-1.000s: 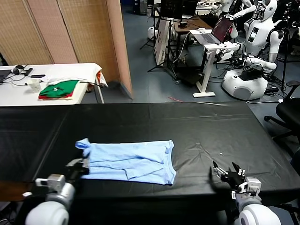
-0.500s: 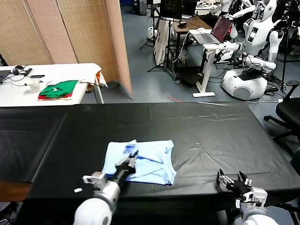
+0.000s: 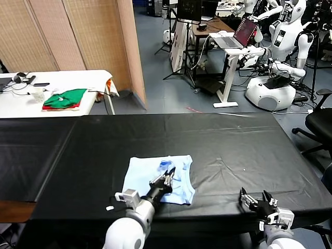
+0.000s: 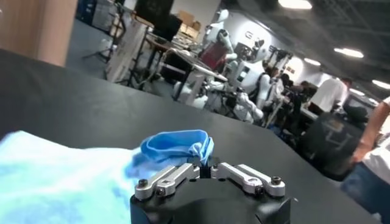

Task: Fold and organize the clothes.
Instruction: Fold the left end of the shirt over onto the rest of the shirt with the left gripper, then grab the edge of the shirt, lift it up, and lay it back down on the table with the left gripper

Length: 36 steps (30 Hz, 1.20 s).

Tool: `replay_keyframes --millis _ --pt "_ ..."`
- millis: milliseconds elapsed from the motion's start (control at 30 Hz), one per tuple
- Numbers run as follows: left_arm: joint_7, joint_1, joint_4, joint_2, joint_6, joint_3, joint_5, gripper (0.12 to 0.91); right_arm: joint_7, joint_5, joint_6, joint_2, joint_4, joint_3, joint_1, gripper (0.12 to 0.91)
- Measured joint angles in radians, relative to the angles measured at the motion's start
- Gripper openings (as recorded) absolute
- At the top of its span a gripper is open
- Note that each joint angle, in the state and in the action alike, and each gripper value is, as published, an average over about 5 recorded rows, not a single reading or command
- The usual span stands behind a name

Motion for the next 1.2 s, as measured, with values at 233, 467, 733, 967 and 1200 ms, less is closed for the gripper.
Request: replay_keyframes --millis 233,467,733,967,1200 --pt "-0.005 -0.012 0.045 -0.024 -0.015 0.001 0.017 0.191 -0.021 0.002 0.009 -0.009 0.013 -0.01 -0.002 0.907" --pt "0.004 -0.005 0.074 -0.065 -0.031 0.018 -0.005 0.437 -0.063 0.063 0.03 -0.051 0.044 -0.04 0.002 0.907" --pt "0.009 0.008 0.049 -0.097 -0.046 0.011 -0.066 0.863 -0.08 0.093 0.019 -0.143 0.094 -0.108 0.039 0.907" --pt "0.011 0.005 -0.008 -0.024 -0.069 -0.069 -0.002 0.907 -0.074 0.034 0.007 -0.187 0.057 -0.258 0.156 0.907" --pt "0.012 0.036 -0.028 0.095 -0.103 -0.178 0.045 0.907 -0.09 -0.055 -0.011 -0.181 -0.019 -0.426 0.266 0.907"
